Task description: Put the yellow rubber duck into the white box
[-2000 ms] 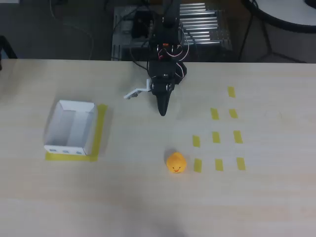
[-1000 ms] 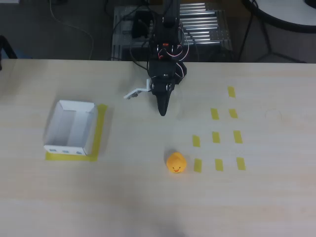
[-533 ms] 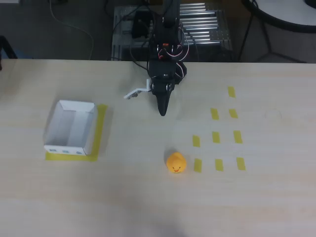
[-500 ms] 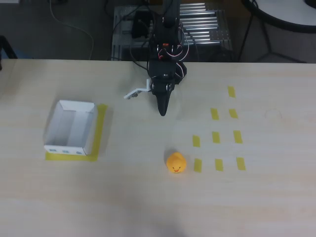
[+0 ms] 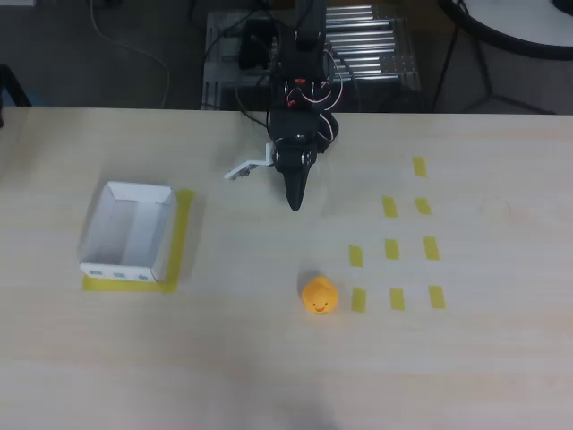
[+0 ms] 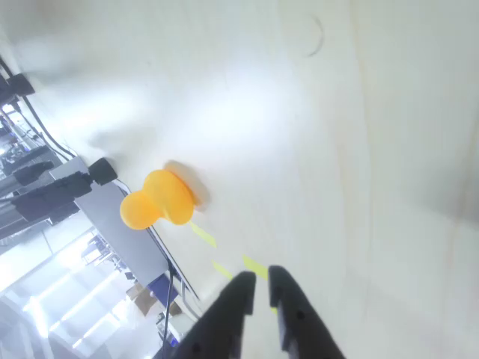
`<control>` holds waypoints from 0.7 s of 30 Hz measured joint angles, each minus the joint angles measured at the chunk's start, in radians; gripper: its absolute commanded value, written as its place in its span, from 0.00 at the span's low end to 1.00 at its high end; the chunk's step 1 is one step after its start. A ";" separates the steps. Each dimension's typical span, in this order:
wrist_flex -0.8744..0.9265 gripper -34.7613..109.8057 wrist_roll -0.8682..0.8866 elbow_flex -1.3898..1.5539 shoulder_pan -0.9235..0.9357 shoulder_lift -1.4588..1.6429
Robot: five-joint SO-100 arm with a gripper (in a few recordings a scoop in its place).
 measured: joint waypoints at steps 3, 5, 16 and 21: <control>-0.017 0.24 -0.061 -0.014 0.026 0.000; -0.031 0.24 -0.104 -0.066 0.051 -0.003; 0.442 0.28 -0.344 -1.108 0.060 -0.810; 0.555 0.38 -0.495 -1.378 0.043 -1.160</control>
